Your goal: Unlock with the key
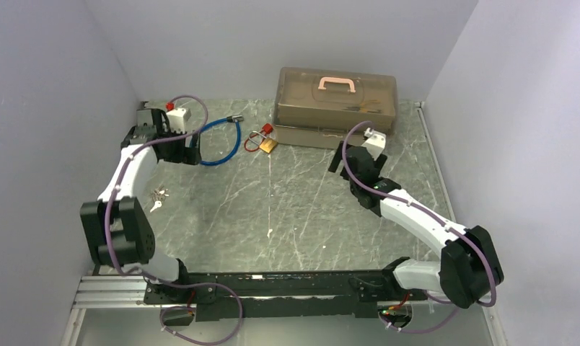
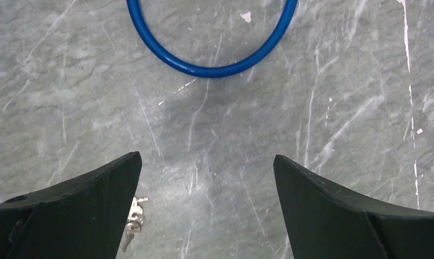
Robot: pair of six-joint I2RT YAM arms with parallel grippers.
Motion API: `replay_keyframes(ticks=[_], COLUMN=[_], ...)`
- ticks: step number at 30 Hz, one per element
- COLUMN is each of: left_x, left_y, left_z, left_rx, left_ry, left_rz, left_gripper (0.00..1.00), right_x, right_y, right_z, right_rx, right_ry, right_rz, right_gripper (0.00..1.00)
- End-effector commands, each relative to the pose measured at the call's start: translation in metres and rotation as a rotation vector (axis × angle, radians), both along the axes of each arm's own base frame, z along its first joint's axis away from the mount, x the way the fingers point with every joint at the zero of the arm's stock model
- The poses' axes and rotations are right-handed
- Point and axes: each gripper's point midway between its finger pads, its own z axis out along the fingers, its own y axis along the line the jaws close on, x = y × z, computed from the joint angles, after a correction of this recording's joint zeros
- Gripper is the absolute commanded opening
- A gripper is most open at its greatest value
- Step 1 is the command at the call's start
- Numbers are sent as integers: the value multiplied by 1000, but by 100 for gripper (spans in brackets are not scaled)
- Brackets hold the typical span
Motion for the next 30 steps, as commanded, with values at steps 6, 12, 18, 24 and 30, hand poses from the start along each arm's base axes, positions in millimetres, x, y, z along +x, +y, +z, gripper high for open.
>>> replay_keyframes(ticks=[6,12,18,24,30], left_x=[46,74,91,89,84], left_y=[-12,-33,-59,-80,-86], left_z=[-19,-37,-55,-82,-103], left_rx=[59,149,168,247,251], left_ry=[136,152,173,192,225], left_rz=[-71,-117,-171,-217,-224], left_gripper=[99,99,99,97,87], right_x=[-16,-23,-24,-22,-19], right_y=[23,27,31,36,40], right_z=[-6,-6,-7,2,9], right_rx=[-100,-125,-129,-117,-121], right_ry=[54,63,65,41,24], right_rz=[64,85,101,112,126], right_gripper=[100,100,97,91,77])
